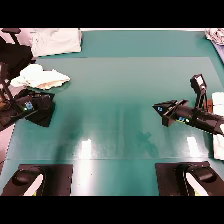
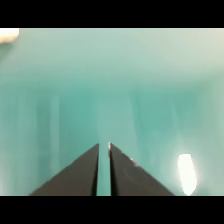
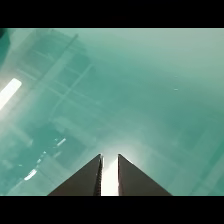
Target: Fold the shirts.
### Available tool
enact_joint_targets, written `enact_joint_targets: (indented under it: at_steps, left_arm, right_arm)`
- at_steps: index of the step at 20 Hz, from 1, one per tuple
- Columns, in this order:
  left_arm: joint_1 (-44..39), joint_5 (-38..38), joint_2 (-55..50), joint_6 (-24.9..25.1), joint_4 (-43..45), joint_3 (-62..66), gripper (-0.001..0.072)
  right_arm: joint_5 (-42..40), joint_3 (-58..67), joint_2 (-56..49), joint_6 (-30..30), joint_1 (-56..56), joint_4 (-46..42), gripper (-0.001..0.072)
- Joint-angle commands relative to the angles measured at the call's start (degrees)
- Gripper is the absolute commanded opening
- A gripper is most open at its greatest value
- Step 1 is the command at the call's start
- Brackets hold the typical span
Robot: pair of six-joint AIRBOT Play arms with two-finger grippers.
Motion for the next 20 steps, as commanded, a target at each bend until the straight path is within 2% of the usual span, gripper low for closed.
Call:
enact_joint_targets:
  at_steps: [1, 4, 5, 6, 7, 9, 10, 11, 12, 14, 15, 16, 17, 18, 20]
  left_arm:
    - [0.04, 5.62, 0.04, -1.51, -1.84, -0.02, 0.0108]
    - [0.04, 9.88, 0.04, -1.99, -2.16, 0.17, 0.0108]
    - [0.09, 10.25, 0.02, -2.23, 0.48, 0.59, 0.0108]
    - [0.11, 9.44, -0.28, -6.14, 6.34, 1.70, 0.0107]
    - [0.76, 6.36, -0.98, -15.82, 15.85, 3.74, 0.0108]
    - [6.01, -6.56, -3.48, -33.18, 30.58, 9.46, 0.0110]
    - [9.70, -11.41, -4.87, -34.88, 33.68, 12.00, 0.0203]
    - [13.99, -15.02, -6.54, -33.09, 33.83, 14.38, 0.0389]
    - [17.88, -17.70, -8.52, -29.18, 32.89, 16.41, 0.0439]
    - [23.54, -21.35, -13.35, -21.99, 29.62, 18.45, 0.0439]
    - [25.88, -23.04, -16.04, -19.76, 26.88, 18.64, 0.0441]
    - [28.22, -24.81, -19.04, -17.40, 23.23, 18.64, 0.0487]
    - [30.01, -26.05, -21.84, -14.60, 18.99, 18.64, 0.0655]
    - [31.34, -26.91, -24.61, -11.82, 14.86, 18.64, 0.0716]
    - [32.59, -27.67, -29.66, -8.96, 12.04, 18.67, 0.0717]
  right_arm:
    - [1.05, -0.02, 0.02, 0.02, -0.02, 0.04, 0.0126]
    - [1.18, -0.02, 0.02, 0.22, -0.02, 0.04, 0.0126]
    - [1.16, -0.02, 0.02, 0.94, -0.02, 0.04, 0.0126]
    - [1.16, 0.00, 0.02, 1.99, -0.02, 0.04, 0.0126]
    - [1.14, 0.00, 0.00, 2.99, -0.04, 0.00, 0.0126]
    - [1.51, 0.00, -0.02, 3.45, -0.04, -0.02, 0.0127]
    - [2.05, 0.00, -0.02, 3.48, -0.04, -0.02, 0.0127]
    - [2.69, 0.00, -0.02, 3.72, -0.02, -0.02, 0.0129]
    - [3.21, 0.00, -0.26, 4.48, -0.02, -0.02, 0.0133]
    - [4.90, 0.17, -2.03, 6.54, -0.02, 0.04, 0.0232]
    - [6.05, 0.20, -3.26, 7.52, -0.02, 0.07, 0.0257]
    - [7.28, 0.22, -4.66, 7.85, -0.02, 0.09, 0.0257]
    - [8.24, 0.22, -5.79, 7.85, -0.02, 0.09, 0.0257]
    - [9.03, 0.22, -6.82, 7.85, -0.04, 0.07, 0.0257]
    - [9.86, 0.22, -7.98, 7.85, -0.02, 0.09, 0.0257]
